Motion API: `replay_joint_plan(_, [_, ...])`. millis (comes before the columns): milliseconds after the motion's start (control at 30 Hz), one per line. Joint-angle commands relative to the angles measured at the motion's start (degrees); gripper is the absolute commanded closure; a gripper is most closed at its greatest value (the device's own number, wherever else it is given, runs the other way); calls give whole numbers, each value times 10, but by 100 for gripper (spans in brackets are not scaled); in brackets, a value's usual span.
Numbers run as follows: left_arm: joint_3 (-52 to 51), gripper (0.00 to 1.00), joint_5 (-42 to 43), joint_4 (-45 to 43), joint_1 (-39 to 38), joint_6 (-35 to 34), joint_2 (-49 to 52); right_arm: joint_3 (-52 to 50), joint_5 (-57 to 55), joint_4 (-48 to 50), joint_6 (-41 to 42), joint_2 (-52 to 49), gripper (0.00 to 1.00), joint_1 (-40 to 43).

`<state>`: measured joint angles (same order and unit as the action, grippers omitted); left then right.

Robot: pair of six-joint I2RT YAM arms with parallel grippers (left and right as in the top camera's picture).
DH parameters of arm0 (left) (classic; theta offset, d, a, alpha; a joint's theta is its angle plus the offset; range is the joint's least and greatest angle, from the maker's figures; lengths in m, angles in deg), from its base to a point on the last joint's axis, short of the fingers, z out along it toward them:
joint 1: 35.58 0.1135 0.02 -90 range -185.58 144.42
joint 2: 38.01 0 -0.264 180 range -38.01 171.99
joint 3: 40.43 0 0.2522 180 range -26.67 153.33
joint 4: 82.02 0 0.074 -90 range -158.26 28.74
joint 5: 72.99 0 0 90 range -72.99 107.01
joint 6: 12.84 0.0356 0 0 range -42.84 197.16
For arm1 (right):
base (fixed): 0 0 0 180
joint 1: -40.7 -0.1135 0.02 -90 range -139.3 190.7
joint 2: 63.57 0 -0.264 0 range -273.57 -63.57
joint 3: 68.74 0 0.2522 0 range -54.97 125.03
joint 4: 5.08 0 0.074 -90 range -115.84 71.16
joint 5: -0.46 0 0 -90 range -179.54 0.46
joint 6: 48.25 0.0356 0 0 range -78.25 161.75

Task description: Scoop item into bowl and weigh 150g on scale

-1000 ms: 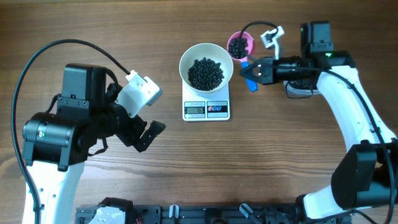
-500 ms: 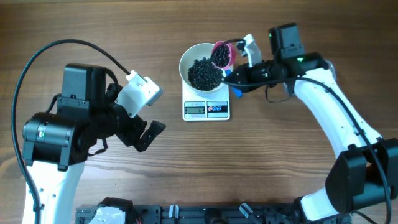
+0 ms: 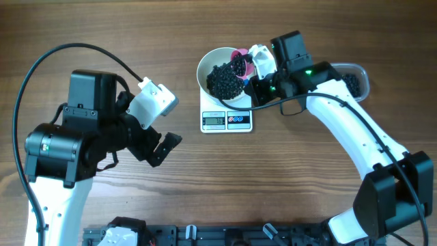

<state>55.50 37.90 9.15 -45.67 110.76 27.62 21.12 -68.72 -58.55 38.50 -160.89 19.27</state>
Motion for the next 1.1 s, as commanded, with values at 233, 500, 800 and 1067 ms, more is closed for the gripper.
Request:
replay_joint_plan(233, [10,0,7,1,4,7,-2,-4,-104,5,-32,13,96,-27])
replay_joint_plan(500, [10,0,7,1,4,7,-2,-4,-132,5,-43,13,96,-27])
replay_joint_plan(800, [10,0,7,1,4,7,-2,-4,-149,5,-58,13,96,-27])
replay_joint_plan(1067, [10,0,7,1,4,7,-2,-4,-163,1,-82,13,96,-32])
